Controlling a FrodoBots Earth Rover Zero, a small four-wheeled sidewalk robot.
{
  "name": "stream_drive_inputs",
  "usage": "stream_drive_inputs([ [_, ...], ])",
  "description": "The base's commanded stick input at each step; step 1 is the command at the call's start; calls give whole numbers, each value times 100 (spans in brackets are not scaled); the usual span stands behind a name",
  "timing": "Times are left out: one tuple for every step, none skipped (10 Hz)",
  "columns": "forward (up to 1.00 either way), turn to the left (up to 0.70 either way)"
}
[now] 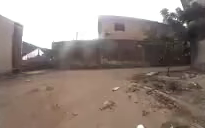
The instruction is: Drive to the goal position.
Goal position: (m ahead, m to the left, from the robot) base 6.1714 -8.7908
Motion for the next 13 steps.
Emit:
stream_drive_inputs([
  [70,0],
  [70,0],
  [70,0],
  [70,0],
  [70,0],
  [70,0],
  [70,0],
  [70,0],
  [70,0],
  [70,0],
  [70,0],
  [70,0],
  [70,0],
])
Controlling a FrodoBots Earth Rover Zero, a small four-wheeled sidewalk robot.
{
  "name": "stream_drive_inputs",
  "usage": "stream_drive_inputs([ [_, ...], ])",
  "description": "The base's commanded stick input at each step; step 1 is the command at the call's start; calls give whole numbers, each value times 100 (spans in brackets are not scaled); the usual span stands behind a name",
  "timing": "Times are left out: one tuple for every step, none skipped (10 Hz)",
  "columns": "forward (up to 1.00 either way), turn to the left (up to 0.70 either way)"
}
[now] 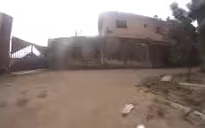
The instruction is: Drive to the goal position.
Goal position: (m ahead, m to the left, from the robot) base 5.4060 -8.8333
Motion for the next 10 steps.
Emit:
stream_drive_inputs([
  [70,0],
  [70,0],
  [70,0],
  [70,0],
  [70,0],
  [70,0],
  [70,0],
  [70,0],
  [70,0],
  [70,0],
])
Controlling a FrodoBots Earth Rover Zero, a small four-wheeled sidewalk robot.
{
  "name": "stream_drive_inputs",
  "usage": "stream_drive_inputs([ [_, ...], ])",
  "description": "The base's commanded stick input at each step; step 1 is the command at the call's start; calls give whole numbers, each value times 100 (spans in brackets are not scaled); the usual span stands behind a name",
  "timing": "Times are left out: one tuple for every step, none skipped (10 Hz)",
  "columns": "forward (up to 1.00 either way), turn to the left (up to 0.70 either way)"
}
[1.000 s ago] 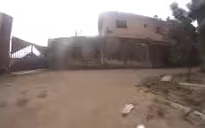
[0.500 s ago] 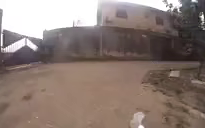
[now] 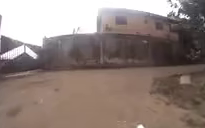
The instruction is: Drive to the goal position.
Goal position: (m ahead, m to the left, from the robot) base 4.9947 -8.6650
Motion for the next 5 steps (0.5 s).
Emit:
stream_drive_inputs([
  [70,0],
  [70,0],
  [70,0],
  [70,0],
  [70,0],
])
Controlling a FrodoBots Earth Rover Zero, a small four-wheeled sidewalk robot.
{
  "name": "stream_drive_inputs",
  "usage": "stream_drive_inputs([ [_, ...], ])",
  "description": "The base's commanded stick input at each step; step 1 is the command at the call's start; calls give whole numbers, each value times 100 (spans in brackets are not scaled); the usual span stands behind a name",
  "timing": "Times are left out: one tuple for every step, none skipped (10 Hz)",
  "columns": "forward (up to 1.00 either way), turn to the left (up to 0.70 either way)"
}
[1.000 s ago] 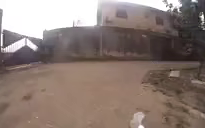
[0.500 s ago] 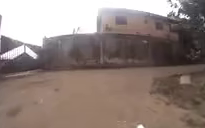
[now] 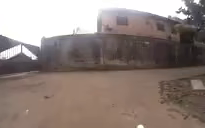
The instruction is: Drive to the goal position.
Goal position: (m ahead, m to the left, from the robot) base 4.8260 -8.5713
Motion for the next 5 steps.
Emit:
stream_drive_inputs([
  [70,0],
  [70,0],
  [70,0],
  [70,0],
  [70,0],
])
